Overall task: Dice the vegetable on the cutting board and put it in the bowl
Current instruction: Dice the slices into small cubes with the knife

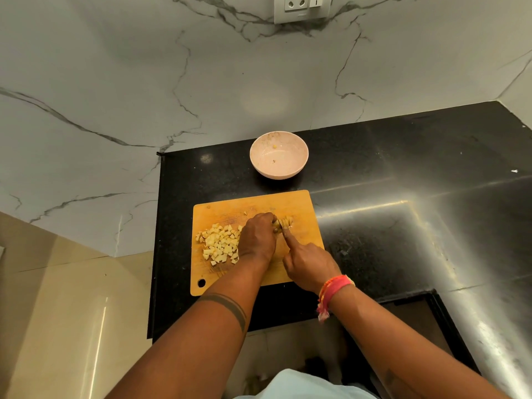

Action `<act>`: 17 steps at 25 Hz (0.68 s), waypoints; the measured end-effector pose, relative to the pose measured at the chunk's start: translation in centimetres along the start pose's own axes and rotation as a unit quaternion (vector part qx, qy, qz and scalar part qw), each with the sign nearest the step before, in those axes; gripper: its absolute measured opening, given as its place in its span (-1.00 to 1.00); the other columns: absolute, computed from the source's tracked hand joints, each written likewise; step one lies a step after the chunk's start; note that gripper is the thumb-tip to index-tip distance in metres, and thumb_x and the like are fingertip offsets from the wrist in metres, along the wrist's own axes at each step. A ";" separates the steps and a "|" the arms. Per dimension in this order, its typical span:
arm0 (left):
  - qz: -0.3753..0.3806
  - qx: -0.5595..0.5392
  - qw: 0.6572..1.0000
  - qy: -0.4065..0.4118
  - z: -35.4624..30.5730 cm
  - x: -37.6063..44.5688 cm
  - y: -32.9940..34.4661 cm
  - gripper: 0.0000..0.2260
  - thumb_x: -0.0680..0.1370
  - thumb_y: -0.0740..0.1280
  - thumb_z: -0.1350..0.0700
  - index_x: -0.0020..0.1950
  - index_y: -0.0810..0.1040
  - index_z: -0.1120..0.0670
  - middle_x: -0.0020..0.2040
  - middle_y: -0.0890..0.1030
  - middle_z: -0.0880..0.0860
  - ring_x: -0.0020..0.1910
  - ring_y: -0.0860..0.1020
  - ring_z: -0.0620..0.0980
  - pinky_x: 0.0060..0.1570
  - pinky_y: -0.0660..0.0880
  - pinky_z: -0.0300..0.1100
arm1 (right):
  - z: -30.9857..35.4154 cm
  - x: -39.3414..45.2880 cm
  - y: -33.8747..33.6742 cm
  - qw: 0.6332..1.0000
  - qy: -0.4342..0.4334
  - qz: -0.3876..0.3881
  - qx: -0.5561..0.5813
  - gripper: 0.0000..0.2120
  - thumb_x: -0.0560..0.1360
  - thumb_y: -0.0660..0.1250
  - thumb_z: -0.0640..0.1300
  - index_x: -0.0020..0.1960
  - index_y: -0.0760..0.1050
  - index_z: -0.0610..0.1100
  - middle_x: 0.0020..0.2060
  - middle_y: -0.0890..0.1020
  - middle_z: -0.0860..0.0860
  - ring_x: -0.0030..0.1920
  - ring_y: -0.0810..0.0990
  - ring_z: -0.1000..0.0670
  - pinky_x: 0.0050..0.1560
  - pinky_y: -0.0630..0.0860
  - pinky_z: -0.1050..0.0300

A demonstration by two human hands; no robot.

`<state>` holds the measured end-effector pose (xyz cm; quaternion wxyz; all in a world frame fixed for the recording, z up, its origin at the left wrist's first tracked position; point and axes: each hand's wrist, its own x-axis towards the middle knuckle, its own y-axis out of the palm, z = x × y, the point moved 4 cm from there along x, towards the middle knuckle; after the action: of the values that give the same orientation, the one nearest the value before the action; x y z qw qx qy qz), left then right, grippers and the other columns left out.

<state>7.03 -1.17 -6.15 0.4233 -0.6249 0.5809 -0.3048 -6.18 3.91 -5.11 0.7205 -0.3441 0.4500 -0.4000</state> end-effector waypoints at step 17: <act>-0.019 -0.043 0.999 -0.020 0.8 -0.7 0.2 -0.87 0.62 0.33 0.15 0.10 0.65 0.07 0.06 0.65 0.06 -0.02 0.59 0.06 -0.03 0.58 -0.01 | 0.9 -0.3 -0.9 0.999 -0.009 -0.028 0.024 -0.38 0.62 0.07 0.00 0.65 -0.03 0.09 -0.33 0.47 -0.04 -0.35 0.44 -0.10 -0.31 0.39 0.00</act>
<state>7.58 -0.37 -6.65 0.4021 -0.6592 0.5729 -0.2749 -5.63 3.89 -3.96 0.7214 -0.3425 0.4235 -0.4277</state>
